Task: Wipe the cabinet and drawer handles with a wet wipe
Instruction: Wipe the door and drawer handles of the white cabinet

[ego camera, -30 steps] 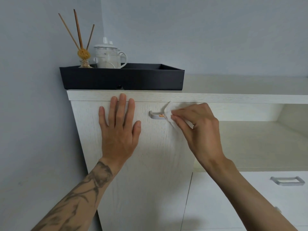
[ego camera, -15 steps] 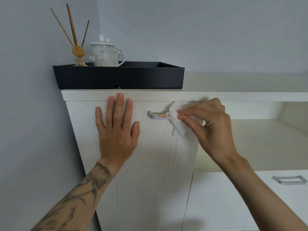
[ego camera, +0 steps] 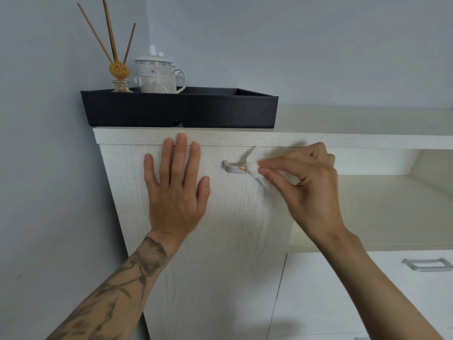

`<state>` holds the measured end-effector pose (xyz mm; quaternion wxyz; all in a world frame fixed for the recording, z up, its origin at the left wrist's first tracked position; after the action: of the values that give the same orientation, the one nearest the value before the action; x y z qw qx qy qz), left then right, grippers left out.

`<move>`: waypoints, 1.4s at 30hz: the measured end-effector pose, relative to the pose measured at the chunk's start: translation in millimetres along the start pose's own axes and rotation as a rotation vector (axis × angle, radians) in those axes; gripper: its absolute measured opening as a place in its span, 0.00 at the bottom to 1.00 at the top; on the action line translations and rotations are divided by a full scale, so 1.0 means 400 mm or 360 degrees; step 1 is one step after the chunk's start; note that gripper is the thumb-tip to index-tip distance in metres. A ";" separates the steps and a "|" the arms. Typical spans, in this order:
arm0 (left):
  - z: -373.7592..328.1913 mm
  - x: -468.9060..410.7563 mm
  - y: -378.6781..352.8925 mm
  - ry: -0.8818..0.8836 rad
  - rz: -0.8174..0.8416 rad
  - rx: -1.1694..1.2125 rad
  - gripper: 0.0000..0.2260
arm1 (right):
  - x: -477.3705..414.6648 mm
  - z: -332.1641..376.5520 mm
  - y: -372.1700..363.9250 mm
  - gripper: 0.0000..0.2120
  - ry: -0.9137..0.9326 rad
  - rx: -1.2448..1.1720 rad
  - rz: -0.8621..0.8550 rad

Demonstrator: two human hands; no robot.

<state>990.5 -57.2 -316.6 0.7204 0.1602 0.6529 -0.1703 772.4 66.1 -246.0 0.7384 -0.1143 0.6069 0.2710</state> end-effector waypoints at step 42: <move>0.004 0.009 0.002 -0.0024 -0.0040 -0.0026 0.30 | 0.035 0.135 -0.091 0.06 0.0085 0.0123 0.0027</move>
<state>992.8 -57.2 -319.9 0.7244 0.1448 0.6509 -0.1750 838.5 66.6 -252.2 0.7234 -0.0878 0.6374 0.2504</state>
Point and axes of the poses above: each hand's wrist, its own x-axis away from the middle knuckle, its own y-axis out of the back of the hand, z = x × y, the point moved 3 cm from there along -x, towards the middle knuckle, and after that the axes turned 10 degrees about -z, right-handed, at the moved point
